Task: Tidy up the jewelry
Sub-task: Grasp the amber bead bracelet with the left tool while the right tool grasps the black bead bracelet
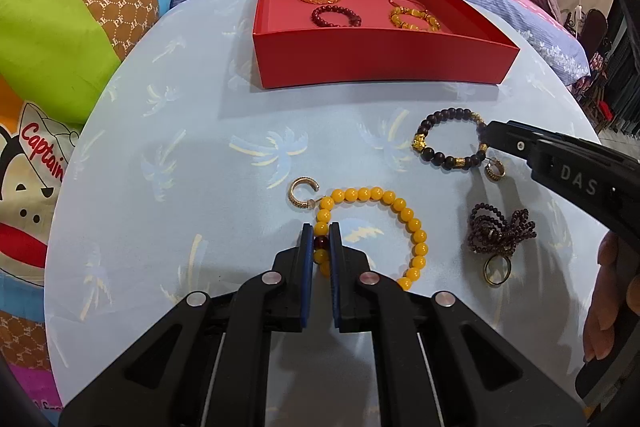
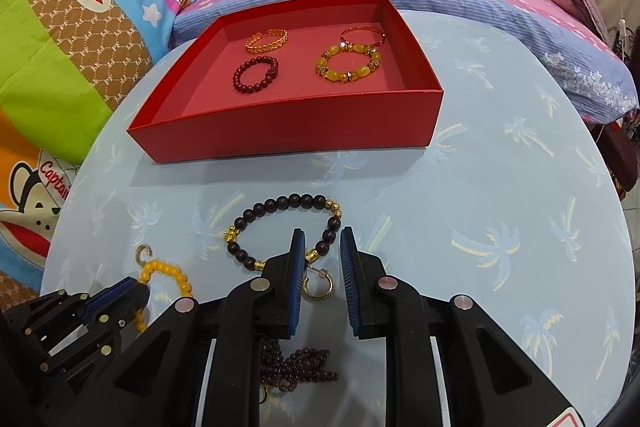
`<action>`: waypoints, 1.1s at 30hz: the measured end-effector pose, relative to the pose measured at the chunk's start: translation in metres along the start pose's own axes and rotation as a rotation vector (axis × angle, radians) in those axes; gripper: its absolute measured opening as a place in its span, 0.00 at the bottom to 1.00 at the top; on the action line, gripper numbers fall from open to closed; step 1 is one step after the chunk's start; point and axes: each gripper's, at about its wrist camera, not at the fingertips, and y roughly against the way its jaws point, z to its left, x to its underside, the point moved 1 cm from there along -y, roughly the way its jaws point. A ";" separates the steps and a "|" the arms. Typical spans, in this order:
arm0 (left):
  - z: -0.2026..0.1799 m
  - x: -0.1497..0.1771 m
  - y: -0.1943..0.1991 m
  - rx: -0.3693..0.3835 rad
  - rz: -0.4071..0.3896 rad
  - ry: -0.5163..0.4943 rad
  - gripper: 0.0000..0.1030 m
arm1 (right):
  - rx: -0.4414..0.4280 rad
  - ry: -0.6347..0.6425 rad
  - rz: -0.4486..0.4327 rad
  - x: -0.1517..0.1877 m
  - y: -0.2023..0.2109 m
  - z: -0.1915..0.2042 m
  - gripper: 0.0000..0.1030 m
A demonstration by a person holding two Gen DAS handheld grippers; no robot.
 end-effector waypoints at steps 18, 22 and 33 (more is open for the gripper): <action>0.000 -0.001 0.000 0.010 0.004 0.006 0.07 | 0.005 0.006 0.020 0.006 -0.012 0.000 0.08; -0.001 -0.002 -0.001 0.024 0.008 0.008 0.07 | 0.000 -0.003 0.011 0.009 -0.004 -0.003 0.07; -0.005 -0.017 0.016 0.046 -0.027 0.001 0.07 | -0.032 -0.022 -0.070 0.002 0.038 -0.005 0.07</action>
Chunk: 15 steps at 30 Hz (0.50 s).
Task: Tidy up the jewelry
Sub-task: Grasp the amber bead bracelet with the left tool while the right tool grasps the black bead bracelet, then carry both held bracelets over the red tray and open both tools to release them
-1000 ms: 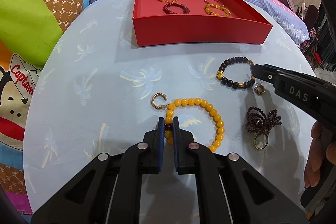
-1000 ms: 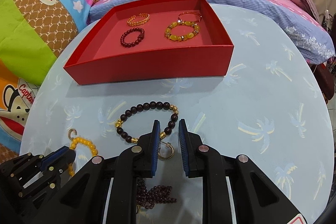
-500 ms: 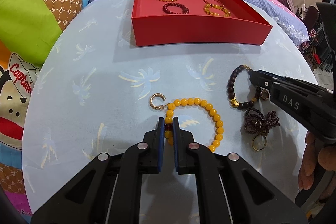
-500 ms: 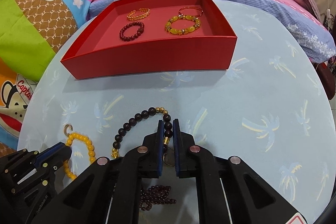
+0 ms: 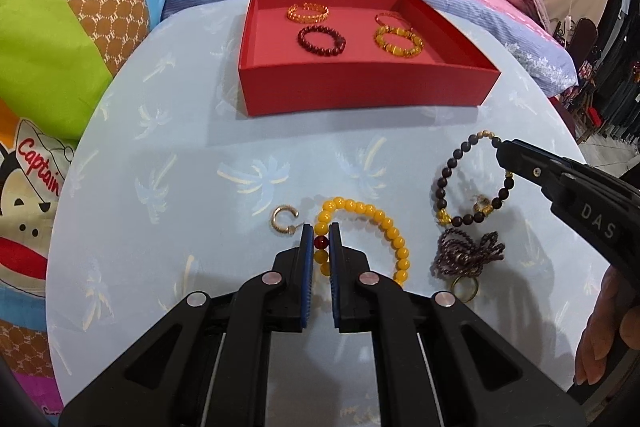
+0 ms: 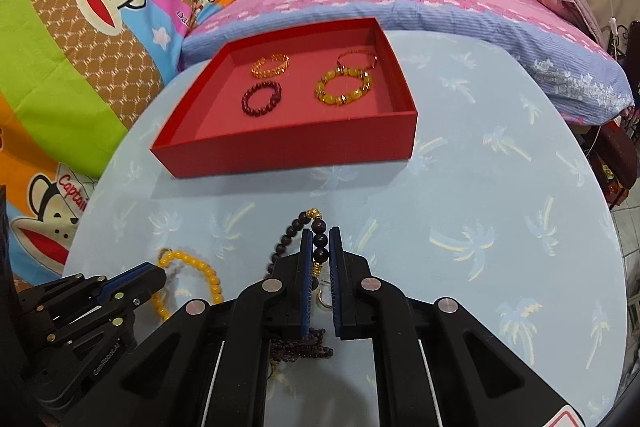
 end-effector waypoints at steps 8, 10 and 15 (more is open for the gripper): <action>-0.010 -0.023 0.018 0.028 -0.057 -0.023 0.07 | -0.024 0.008 -0.051 -0.016 0.019 0.004 0.07; -0.012 -0.030 0.021 0.035 -0.073 -0.030 0.07 | -0.027 0.010 -0.064 -0.020 0.023 0.005 0.07; -0.016 -0.051 0.028 0.048 -0.116 -0.047 0.07 | -0.026 0.019 -0.096 -0.037 0.030 0.004 0.07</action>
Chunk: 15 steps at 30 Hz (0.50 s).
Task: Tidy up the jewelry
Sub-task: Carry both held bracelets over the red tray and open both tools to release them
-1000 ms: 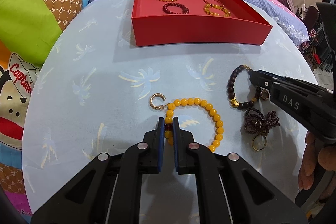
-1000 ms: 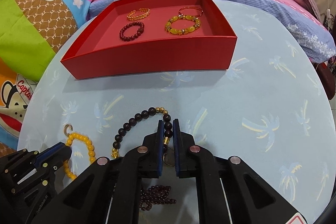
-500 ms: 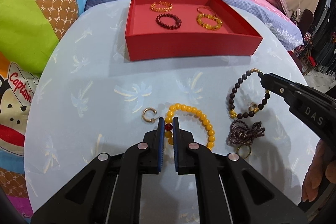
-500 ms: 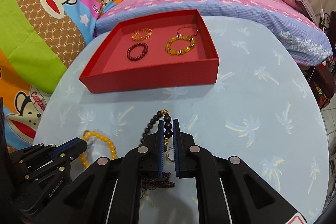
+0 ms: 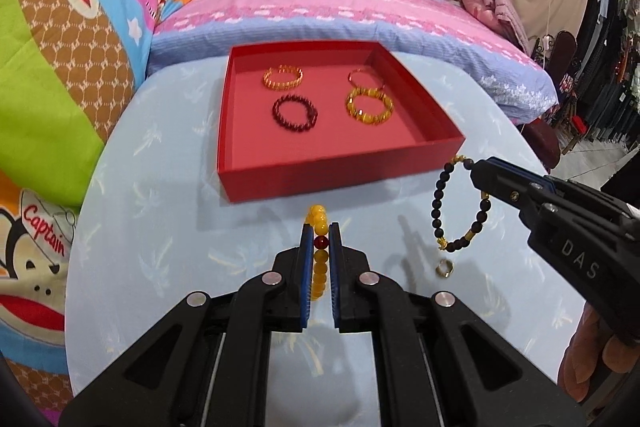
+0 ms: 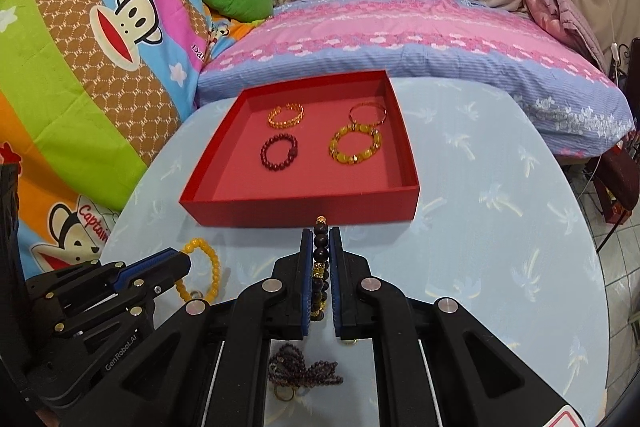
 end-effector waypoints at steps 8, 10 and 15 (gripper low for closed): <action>-0.003 -0.049 0.000 0.021 -0.077 -0.022 0.07 | 0.002 0.010 -0.055 -0.041 -0.005 -0.002 0.07; -0.003 -0.062 -0.002 0.028 -0.094 -0.019 0.07 | -0.002 0.010 -0.064 -0.052 -0.009 -0.003 0.07; -0.004 -0.091 -0.011 0.062 -0.116 0.000 0.07 | -0.023 0.001 -0.073 -0.075 -0.023 -0.001 0.07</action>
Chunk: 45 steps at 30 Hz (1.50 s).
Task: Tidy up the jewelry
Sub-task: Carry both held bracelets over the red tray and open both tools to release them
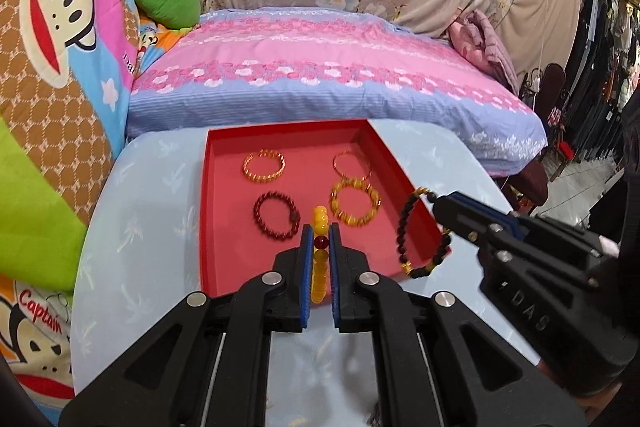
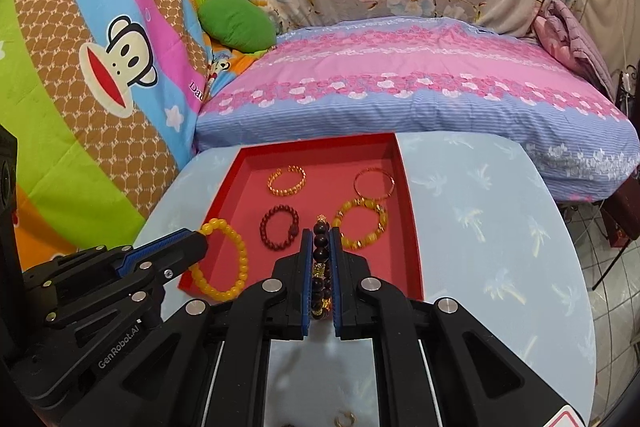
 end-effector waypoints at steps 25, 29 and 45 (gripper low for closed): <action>0.051 0.033 -0.115 -0.100 0.209 0.048 0.07 | 0.062 -0.051 0.180 0.024 -0.103 -0.038 0.07; 0.050 0.037 -0.116 -0.122 0.213 0.029 0.07 | 0.087 -0.033 0.178 0.027 -0.104 -0.037 0.08; 0.041 0.039 -0.110 -0.138 0.175 0.045 0.27 | 0.096 -0.050 0.140 0.031 -0.095 -0.039 0.22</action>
